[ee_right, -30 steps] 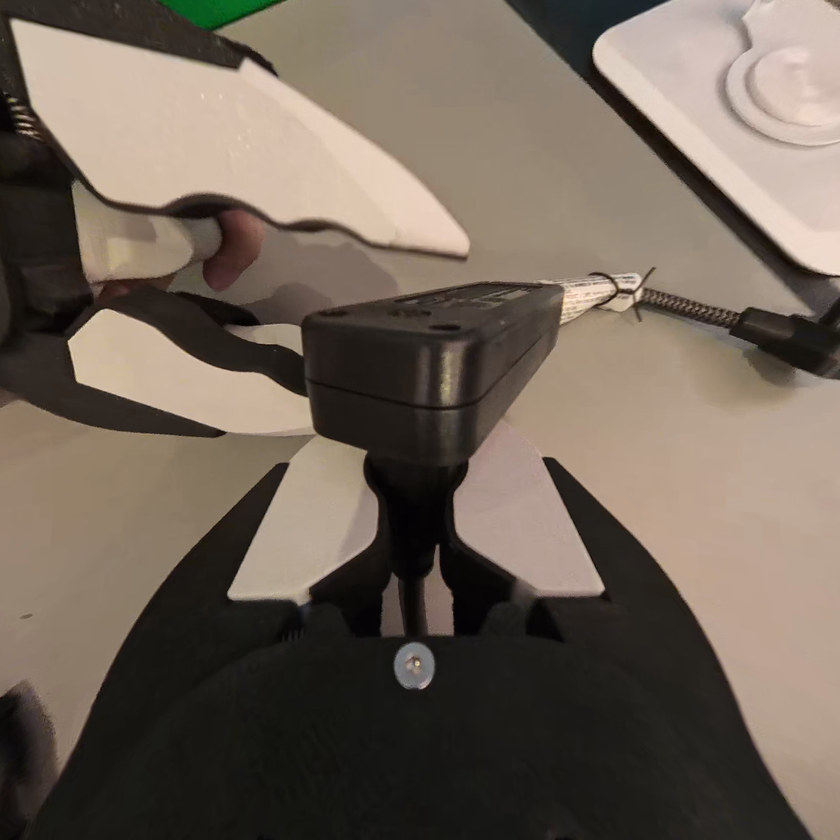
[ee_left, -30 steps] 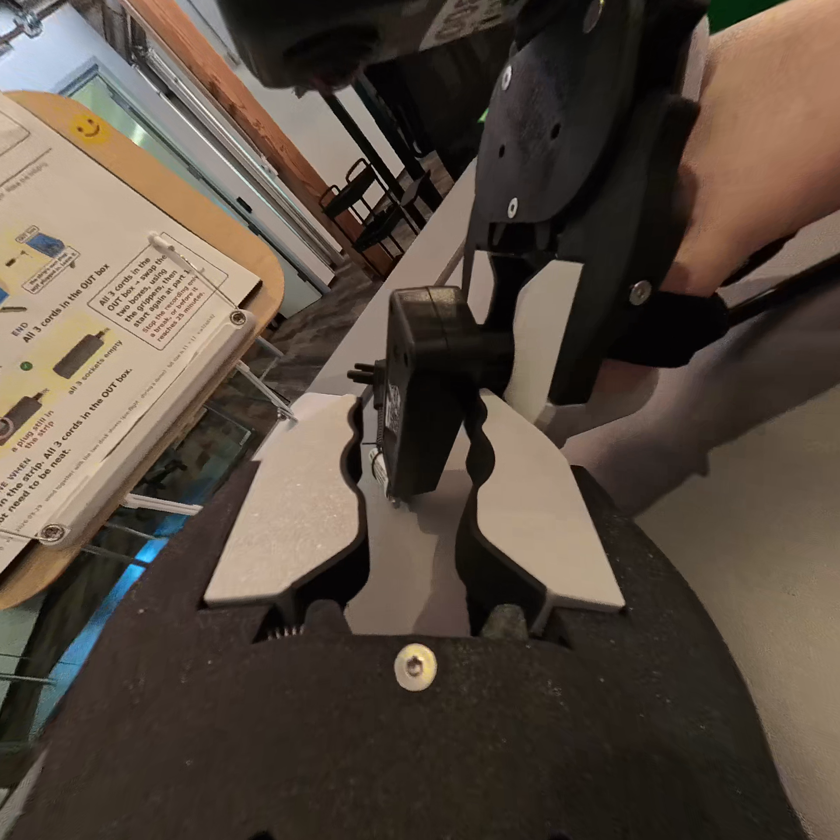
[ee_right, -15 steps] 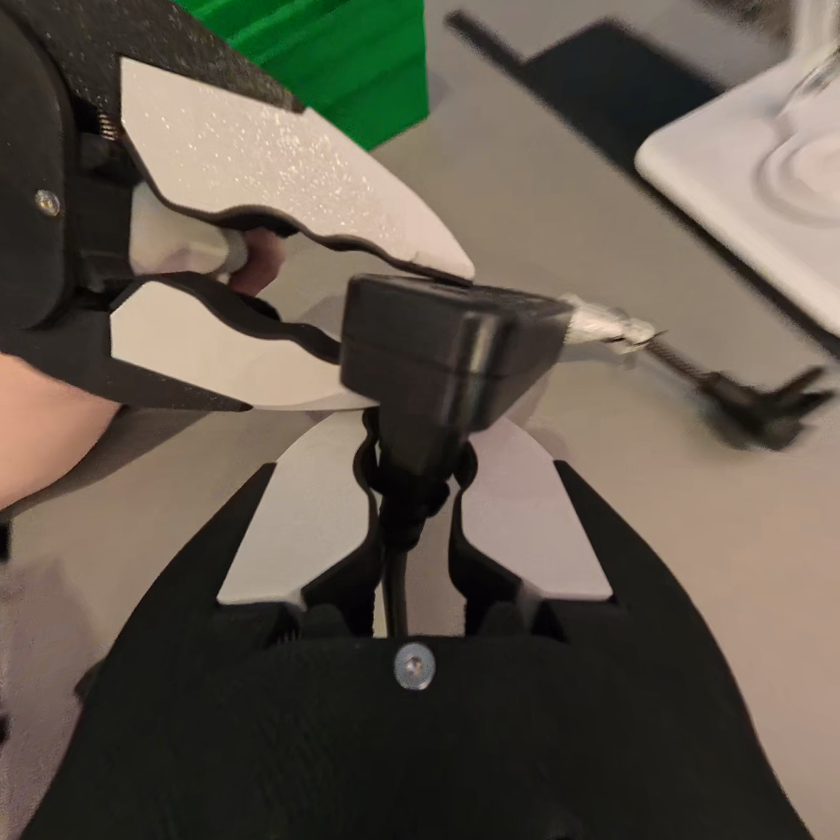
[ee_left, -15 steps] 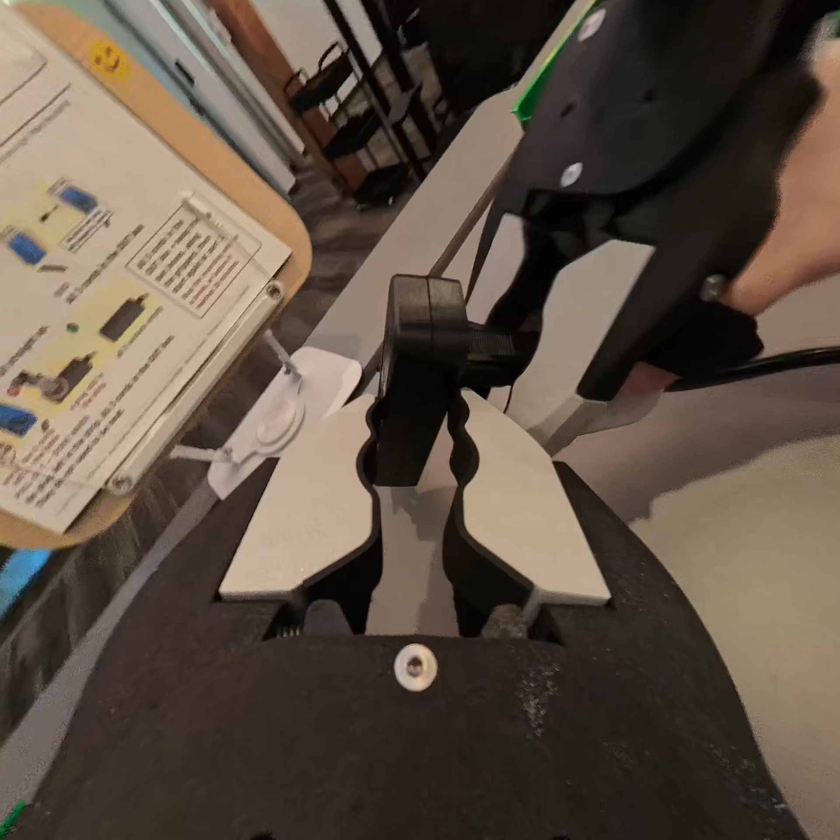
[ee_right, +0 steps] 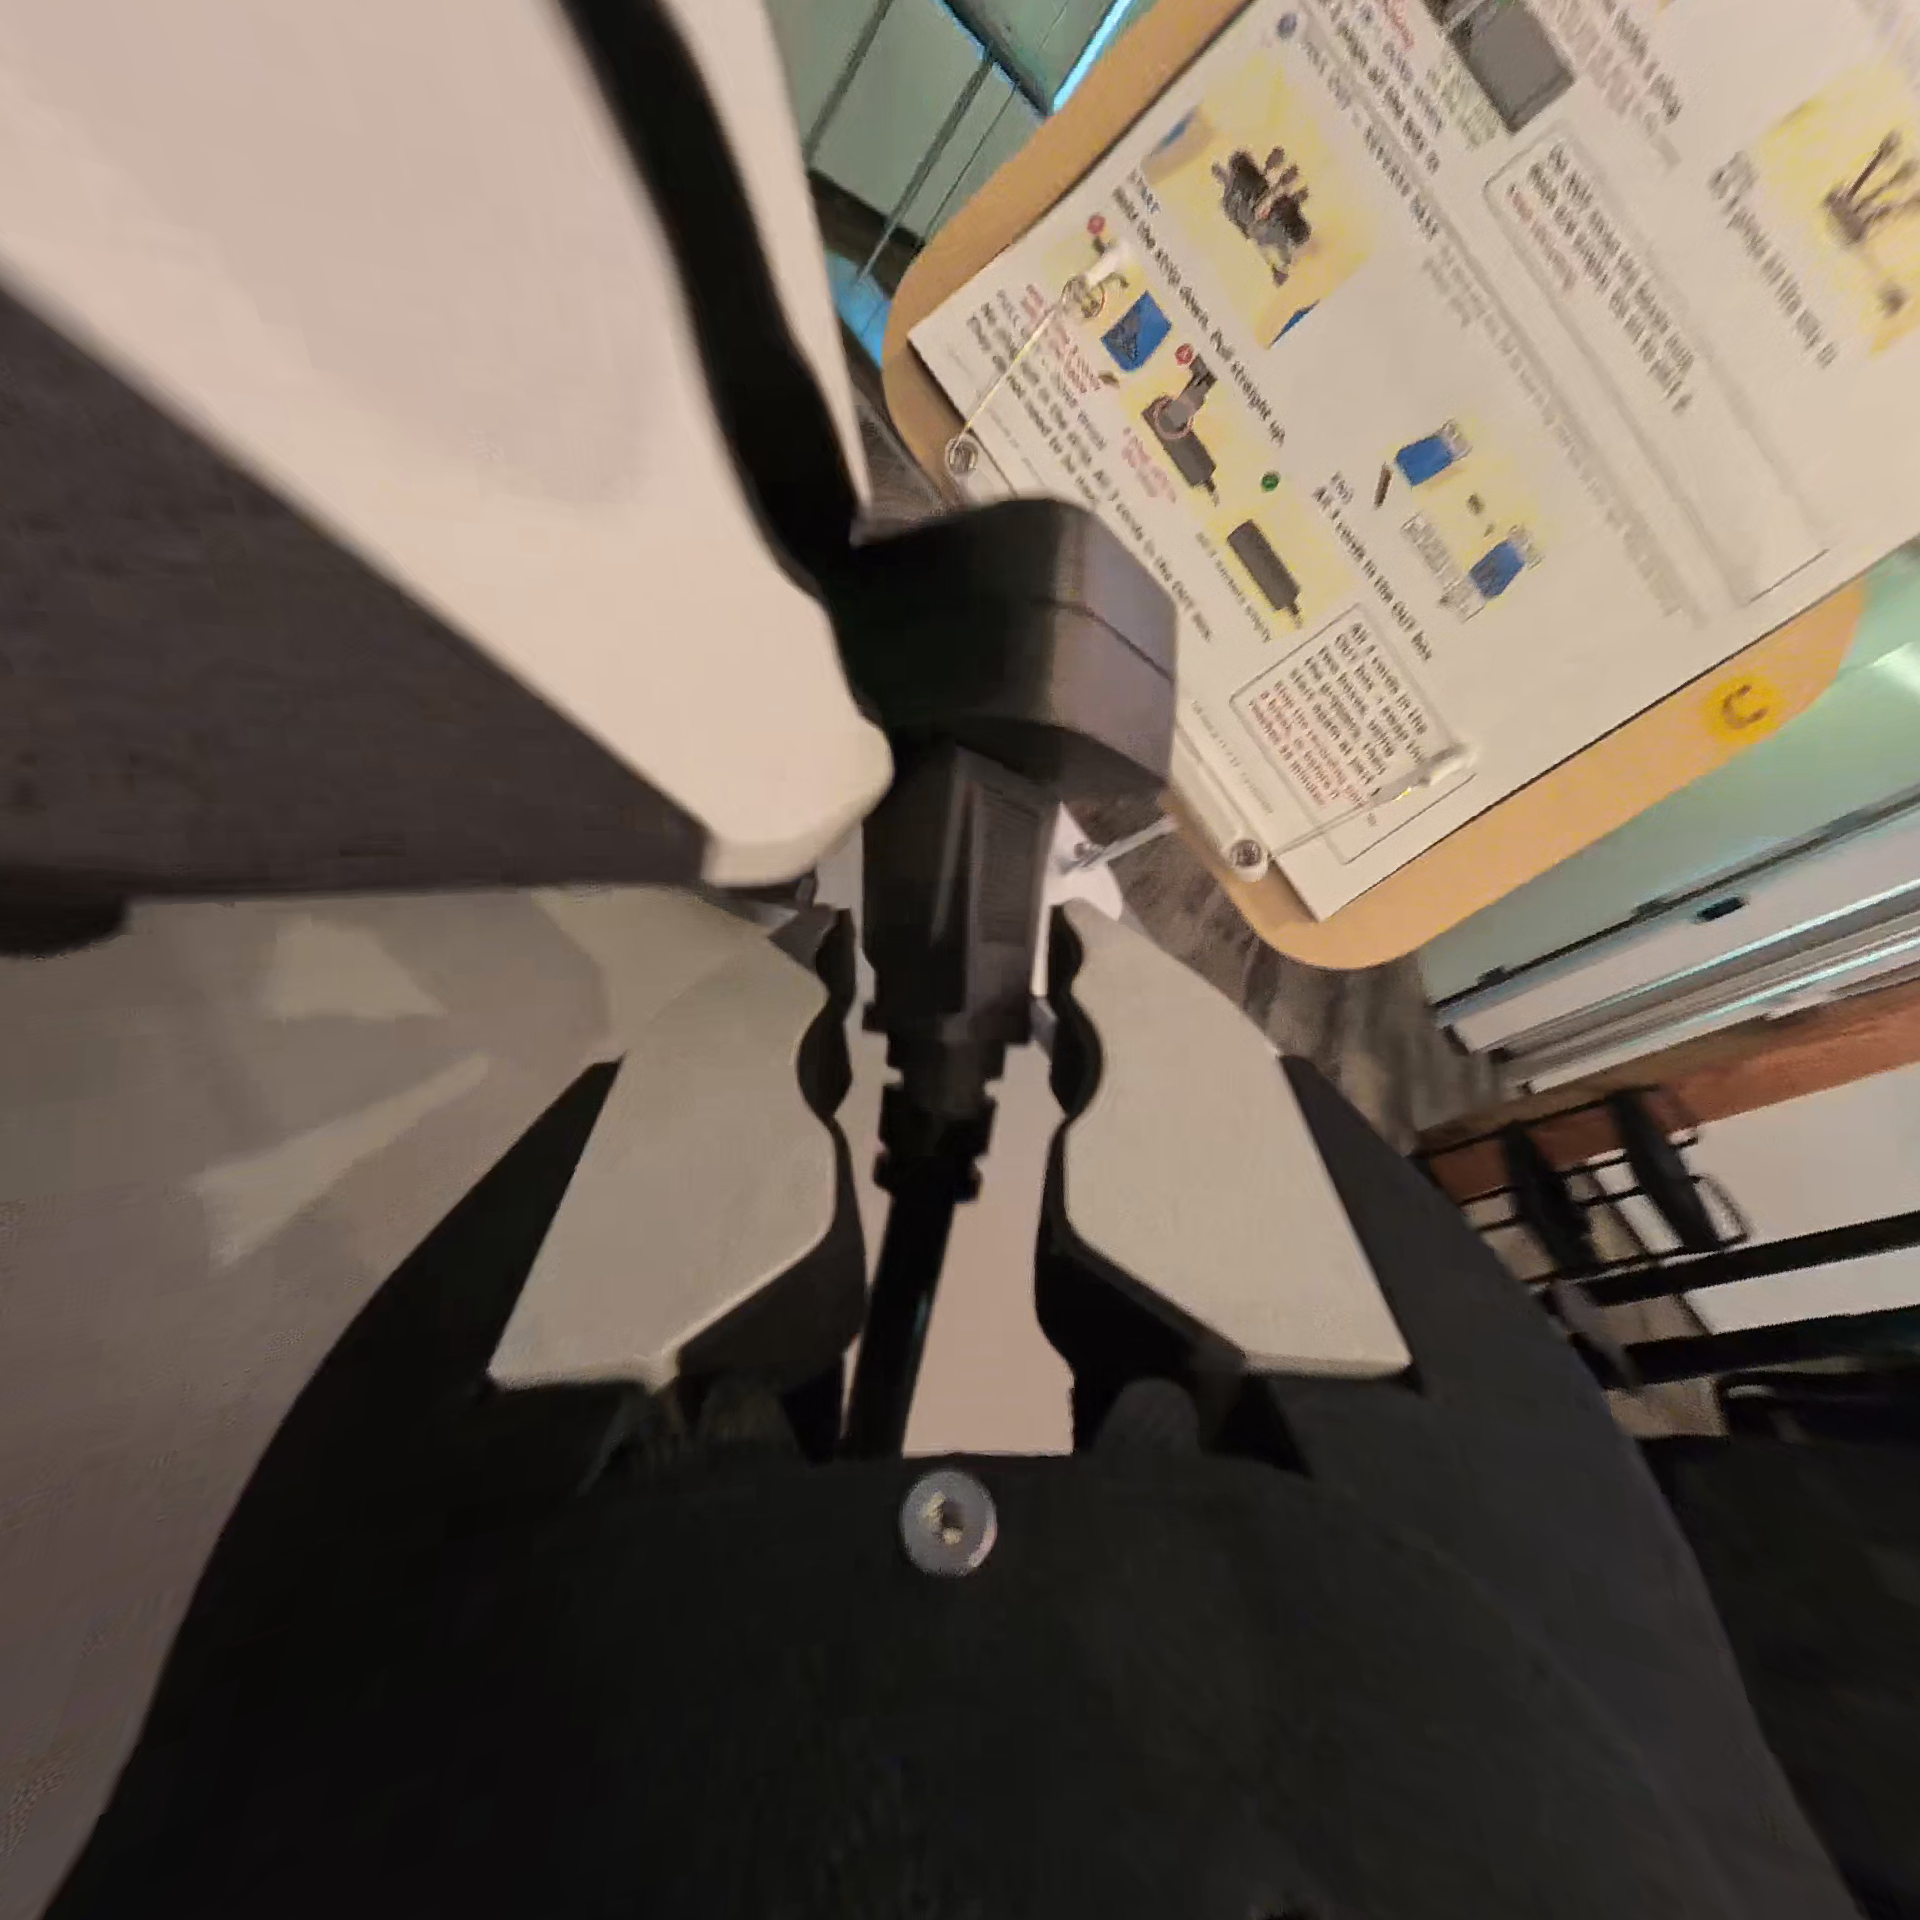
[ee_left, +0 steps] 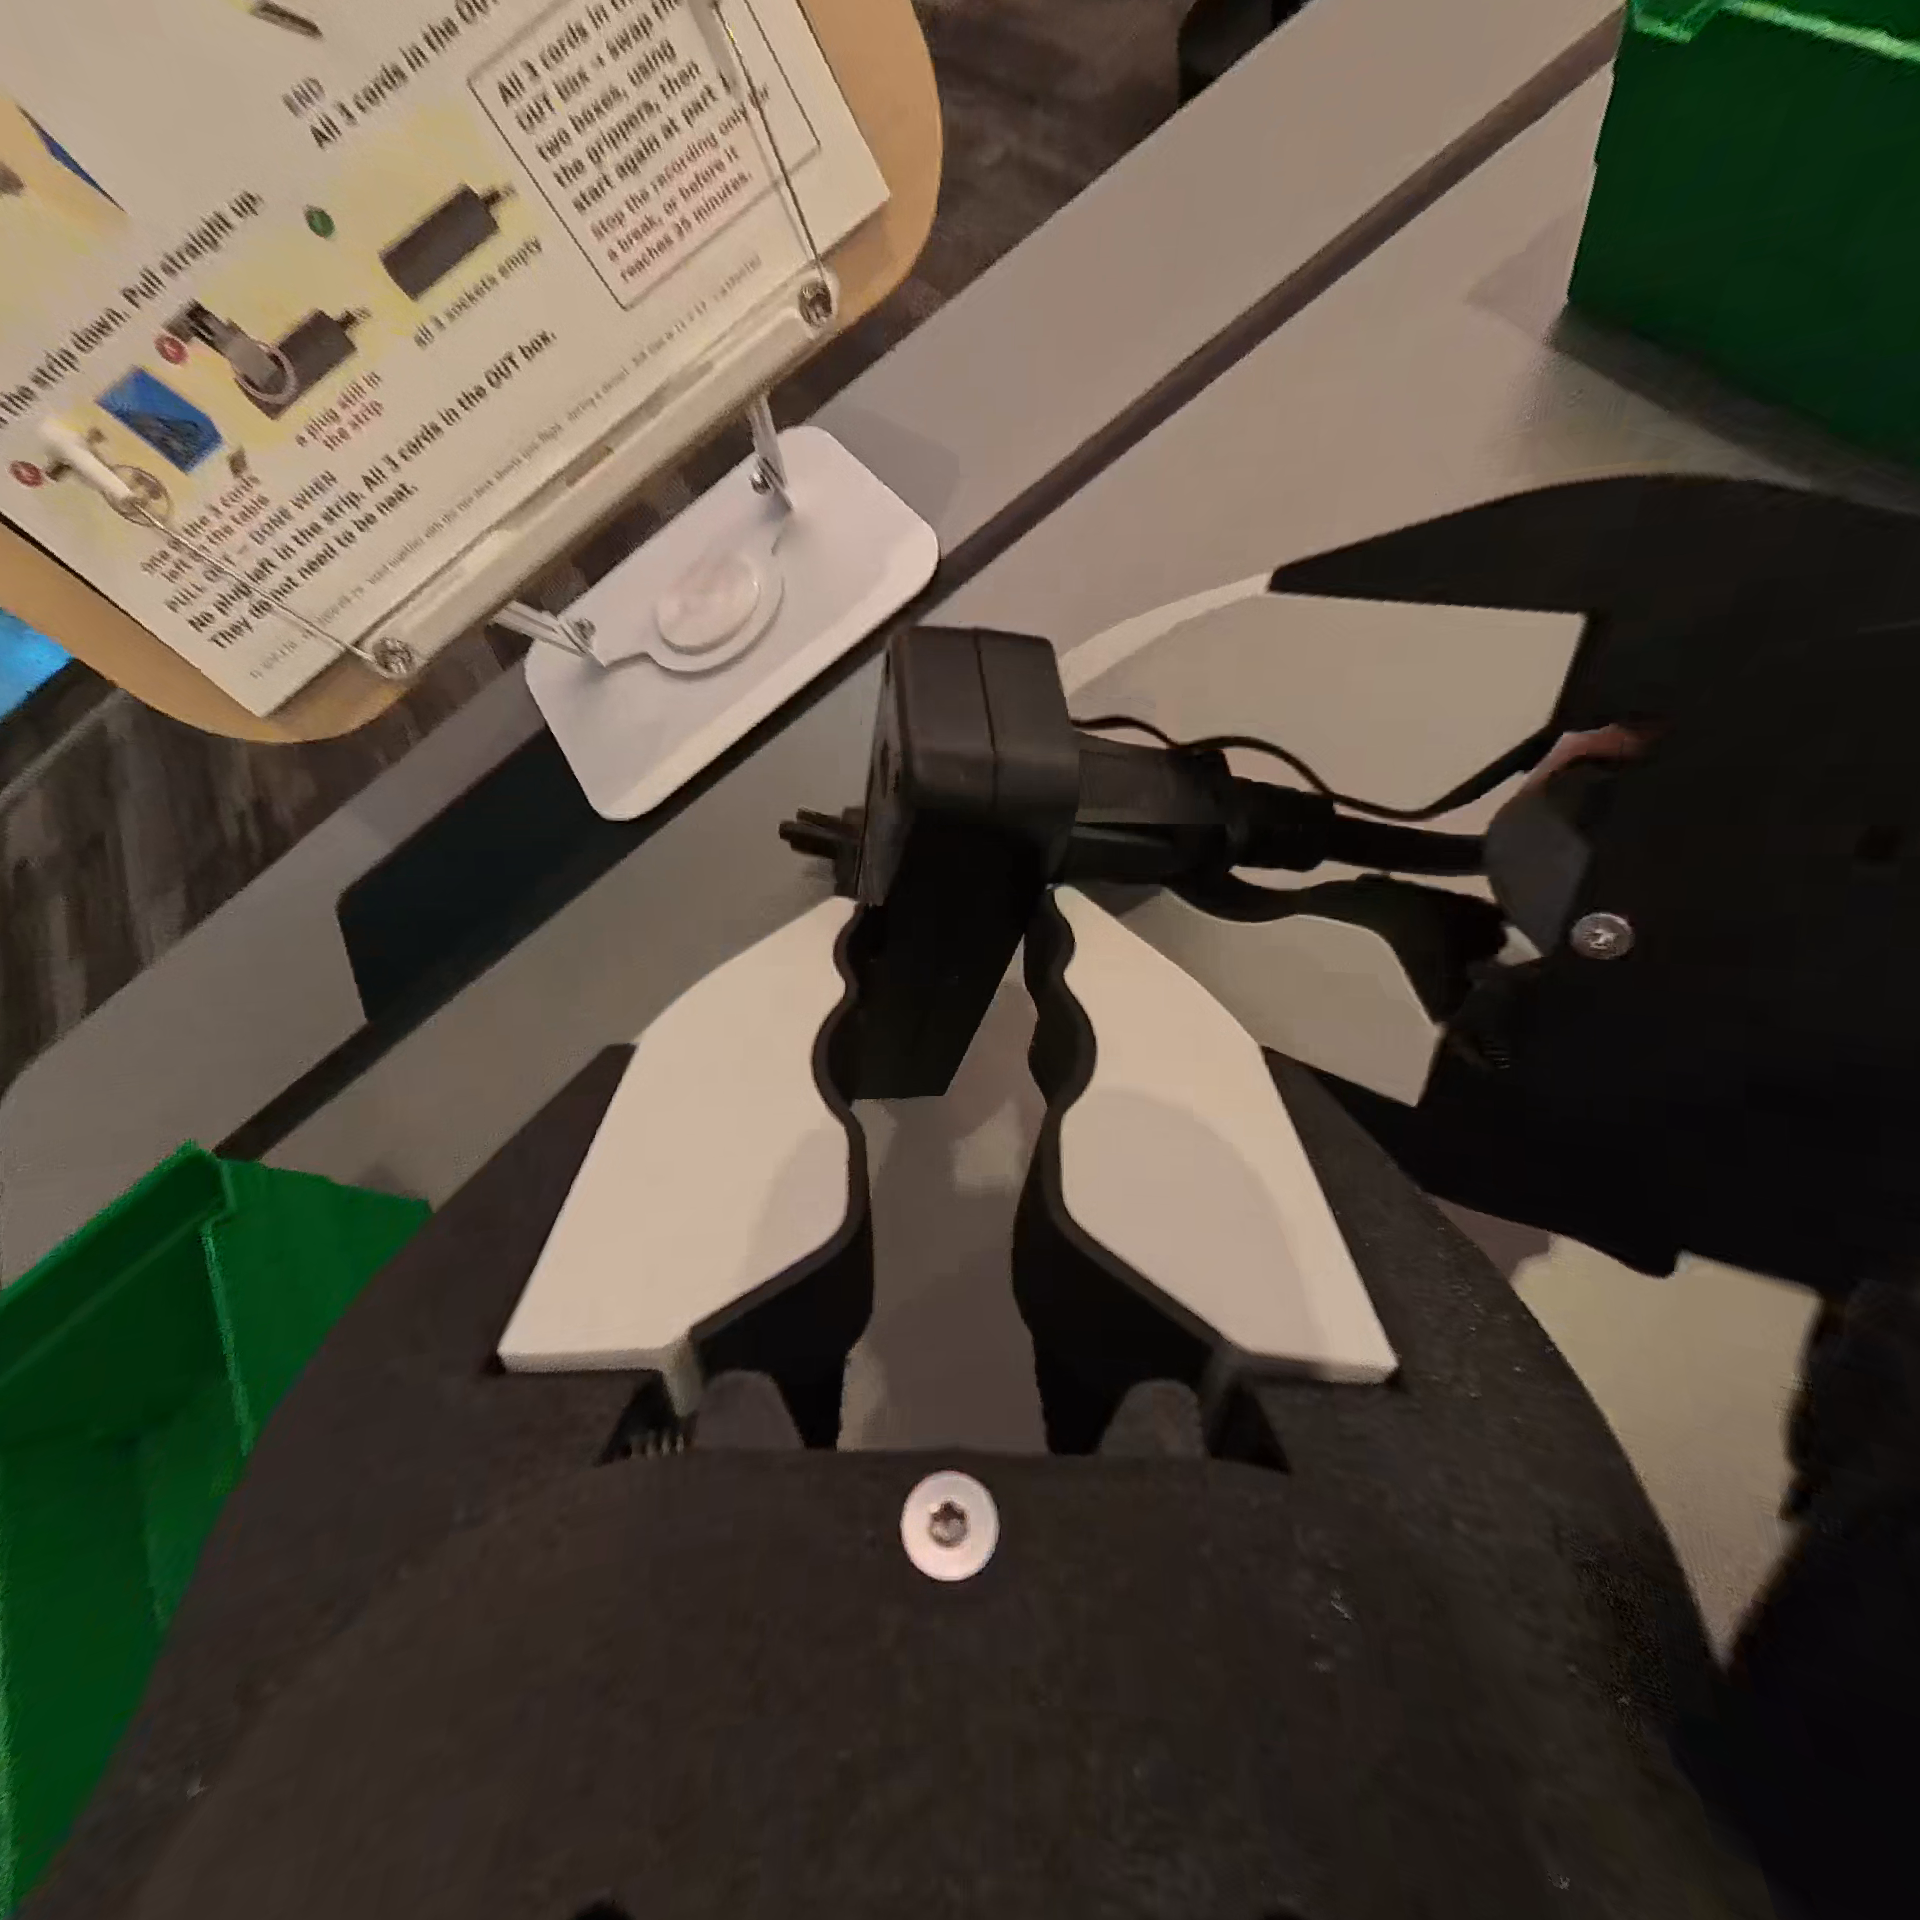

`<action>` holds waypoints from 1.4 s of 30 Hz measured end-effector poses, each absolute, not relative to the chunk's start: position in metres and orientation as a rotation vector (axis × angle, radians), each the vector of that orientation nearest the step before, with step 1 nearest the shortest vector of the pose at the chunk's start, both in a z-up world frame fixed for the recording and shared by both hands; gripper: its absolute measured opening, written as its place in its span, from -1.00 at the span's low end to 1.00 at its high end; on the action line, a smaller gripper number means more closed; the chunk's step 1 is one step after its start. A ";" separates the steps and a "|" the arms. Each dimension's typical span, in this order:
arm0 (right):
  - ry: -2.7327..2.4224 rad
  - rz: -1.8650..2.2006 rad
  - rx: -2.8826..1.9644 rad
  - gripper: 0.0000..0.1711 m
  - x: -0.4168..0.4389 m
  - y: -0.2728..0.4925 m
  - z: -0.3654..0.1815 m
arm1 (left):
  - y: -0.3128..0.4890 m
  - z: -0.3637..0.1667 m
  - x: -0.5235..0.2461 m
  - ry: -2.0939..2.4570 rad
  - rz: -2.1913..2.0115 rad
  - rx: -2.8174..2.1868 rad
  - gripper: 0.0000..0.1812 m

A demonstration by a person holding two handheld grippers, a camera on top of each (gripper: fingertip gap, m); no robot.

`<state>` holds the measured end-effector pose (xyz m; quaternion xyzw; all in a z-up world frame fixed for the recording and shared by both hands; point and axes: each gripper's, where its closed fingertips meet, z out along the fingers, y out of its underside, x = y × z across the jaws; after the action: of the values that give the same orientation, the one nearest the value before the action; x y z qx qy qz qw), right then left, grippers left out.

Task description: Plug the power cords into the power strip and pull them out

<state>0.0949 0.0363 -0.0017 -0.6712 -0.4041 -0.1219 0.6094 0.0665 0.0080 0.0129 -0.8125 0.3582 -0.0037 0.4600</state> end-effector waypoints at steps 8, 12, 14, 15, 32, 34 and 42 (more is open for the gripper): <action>-0.817 -0.038 -1.622 -0.73 0.116 0.043 0.004 | 0.015 0.028 0.061 1.029 0.213 -1.761 -0.48; -0.725 0.141 -1.668 -0.73 0.128 0.046 0.010 | 0.023 0.010 0.069 1.096 0.210 -1.734 -0.42; -0.759 0.229 -1.673 -0.73 0.118 0.041 0.009 | 0.030 -0.003 0.074 1.113 0.165 -1.755 -0.42; -0.804 0.277 -1.668 -0.73 0.110 0.036 0.007 | 0.036 -0.008 0.072 1.124 0.195 -1.747 -0.43; -0.874 -0.012 -1.714 -0.69 0.107 0.041 -0.013 | 0.023 -0.023 0.078 1.129 0.058 -1.930 -0.61; -0.875 0.006 -1.690 -0.70 0.109 0.041 -0.010 | 0.021 -0.022 0.080 1.117 0.078 -1.949 -0.61; -0.871 0.107 -1.672 -0.69 0.106 0.040 -0.009 | 0.020 -0.018 0.078 1.137 0.143 -1.924 -0.62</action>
<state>0.1058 0.0400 -0.0089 -0.7172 -0.3736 0.0461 0.5865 0.0784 0.0204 -0.0181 -0.7731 0.4571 0.0576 0.4360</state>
